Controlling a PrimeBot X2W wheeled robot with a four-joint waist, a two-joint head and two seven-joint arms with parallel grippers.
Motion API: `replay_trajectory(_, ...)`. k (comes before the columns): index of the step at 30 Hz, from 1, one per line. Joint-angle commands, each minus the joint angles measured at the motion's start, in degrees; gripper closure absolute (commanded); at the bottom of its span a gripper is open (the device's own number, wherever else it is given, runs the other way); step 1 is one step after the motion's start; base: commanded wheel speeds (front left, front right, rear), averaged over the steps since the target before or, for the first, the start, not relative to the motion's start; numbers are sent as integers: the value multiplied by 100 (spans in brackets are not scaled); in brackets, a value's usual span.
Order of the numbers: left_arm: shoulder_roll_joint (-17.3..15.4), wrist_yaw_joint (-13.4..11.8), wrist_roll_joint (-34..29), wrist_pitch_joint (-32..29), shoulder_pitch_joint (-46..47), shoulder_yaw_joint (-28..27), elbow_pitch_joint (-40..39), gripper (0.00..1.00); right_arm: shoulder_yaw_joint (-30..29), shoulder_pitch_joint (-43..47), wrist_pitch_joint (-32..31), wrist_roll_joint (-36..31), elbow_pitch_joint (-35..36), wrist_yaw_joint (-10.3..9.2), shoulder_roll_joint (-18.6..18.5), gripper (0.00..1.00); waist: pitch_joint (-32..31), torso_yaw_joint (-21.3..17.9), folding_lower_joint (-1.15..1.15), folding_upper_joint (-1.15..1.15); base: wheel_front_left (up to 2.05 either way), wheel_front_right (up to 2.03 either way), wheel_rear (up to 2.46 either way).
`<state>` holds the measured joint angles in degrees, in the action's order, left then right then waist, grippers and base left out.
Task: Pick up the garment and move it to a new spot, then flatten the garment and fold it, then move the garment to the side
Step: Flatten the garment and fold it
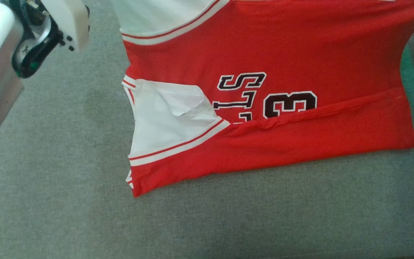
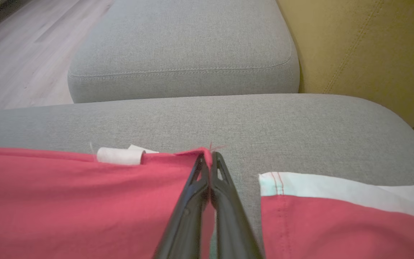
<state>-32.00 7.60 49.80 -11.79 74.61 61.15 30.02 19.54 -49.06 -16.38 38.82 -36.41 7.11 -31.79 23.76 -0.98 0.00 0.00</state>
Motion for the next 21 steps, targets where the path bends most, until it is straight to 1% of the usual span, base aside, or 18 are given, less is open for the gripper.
replay_trajectory(1, -285, -11, 28, 53, 194, -232, -85, 100, -28, 165, 52, 53, 164, 37, -172, 100, -70, 35, 0, 0, 0, 0, 0)
replay_trajectory(5, -497, -40, 17, 321, -117, -188, -334, 100, -89, 544, 196, 184, 406, 37, -204, 100, -265, 46, 0, 0, 0, 0, 0)
replay_trajectory(9, -797, -219, 52, 571, -625, -178, -965, 100, -245, 1084, 343, 284, 703, 37, -344, 100, -408, 137, 0, 0, 0, 0, 0)
replay_trajectory(15, -1271, -768, 376, 823, -1769, -154, -2107, 100, -537, 2051, 513, 272, 1156, 37, -501, 100, -584, 255, 0, 0, 0, 0, 0)
replay_trajectory(21, -1643, -1383, 610, 980, -2853, 11, -3122, 100, -884, 2950, 573, 89, 1551, 37, -410, 100, -785, 329, 0, 0, 0, 0, 0)
